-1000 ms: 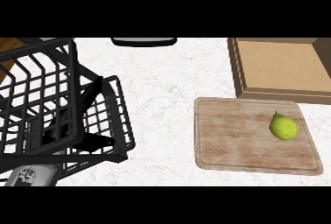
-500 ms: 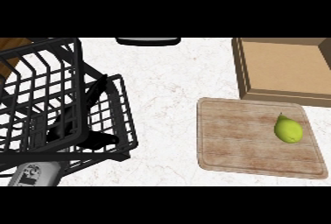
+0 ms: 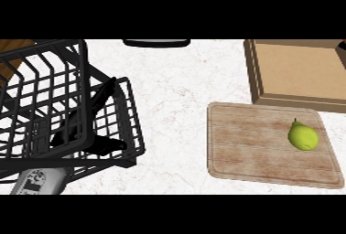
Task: Pick the croissant from the cutting board and place it in the cardboard box
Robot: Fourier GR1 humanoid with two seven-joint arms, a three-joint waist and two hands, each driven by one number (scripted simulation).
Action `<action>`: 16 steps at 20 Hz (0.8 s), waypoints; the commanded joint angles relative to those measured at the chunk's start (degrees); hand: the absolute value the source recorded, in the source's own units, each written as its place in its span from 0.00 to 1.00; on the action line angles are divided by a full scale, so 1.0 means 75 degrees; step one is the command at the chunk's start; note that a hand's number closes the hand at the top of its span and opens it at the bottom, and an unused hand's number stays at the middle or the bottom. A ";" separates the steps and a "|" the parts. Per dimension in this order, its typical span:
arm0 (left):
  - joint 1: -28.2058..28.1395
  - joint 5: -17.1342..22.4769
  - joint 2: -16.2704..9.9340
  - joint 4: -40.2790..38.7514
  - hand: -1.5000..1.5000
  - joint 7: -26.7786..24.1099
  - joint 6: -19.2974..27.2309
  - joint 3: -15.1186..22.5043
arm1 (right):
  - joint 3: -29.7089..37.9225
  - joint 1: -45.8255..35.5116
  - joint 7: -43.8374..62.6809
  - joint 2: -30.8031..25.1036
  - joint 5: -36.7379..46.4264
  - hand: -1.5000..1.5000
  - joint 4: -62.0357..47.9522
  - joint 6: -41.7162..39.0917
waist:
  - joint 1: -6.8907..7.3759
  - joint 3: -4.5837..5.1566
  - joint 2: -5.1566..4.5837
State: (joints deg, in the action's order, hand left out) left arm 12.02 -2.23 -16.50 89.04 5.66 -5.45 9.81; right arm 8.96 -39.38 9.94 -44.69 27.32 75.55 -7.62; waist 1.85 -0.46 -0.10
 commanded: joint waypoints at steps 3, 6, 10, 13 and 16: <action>0.0234 0.0122 0.0627 -0.0451 0.50 -0.0435 0.0064 0.0140 | -0.0488 -0.0634 -0.1008 0.0188 0.0975 1.00 -0.1989 0.0644 | -0.0024 0.0063 -0.0093; 0.0500 0.0433 0.0516 -0.0365 0.50 0.0009 -0.0147 -0.0049 | -0.0681 -0.0985 -0.1355 0.0606 0.1330 1.00 -0.2843 0.1172 | 0.0008 0.0059 -0.0093; 0.0202 0.0238 0.0579 -0.0244 0.50 -0.0024 -0.0045 0.0141 | -0.0661 -0.1447 -0.1749 0.0645 0.1584 1.00 -0.4135 0.1276 | 0.0009 0.0058 -0.0084; 0.0149 0.0122 0.0687 -0.0215 0.50 -0.0358 0.0080 0.0240 | -0.0190 -0.1482 -0.1784 0.0964 0.1174 1.00 -0.5071 0.1405 | 0.0075 0.0051 -0.0140; 0.0273 0.0258 0.0751 -0.0015 0.50 0.0154 0.0075 0.0250 | -0.0024 -0.1688 -0.1433 0.1372 0.0909 0.00 -0.5547 0.1112 | 0.0016 0.0051 -0.0088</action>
State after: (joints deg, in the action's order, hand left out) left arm 12.93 -1.80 -15.86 88.75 5.43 -5.84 10.01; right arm 6.85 -50.84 -0.46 -36.72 35.90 40.24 1.20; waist 2.50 -0.55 -0.53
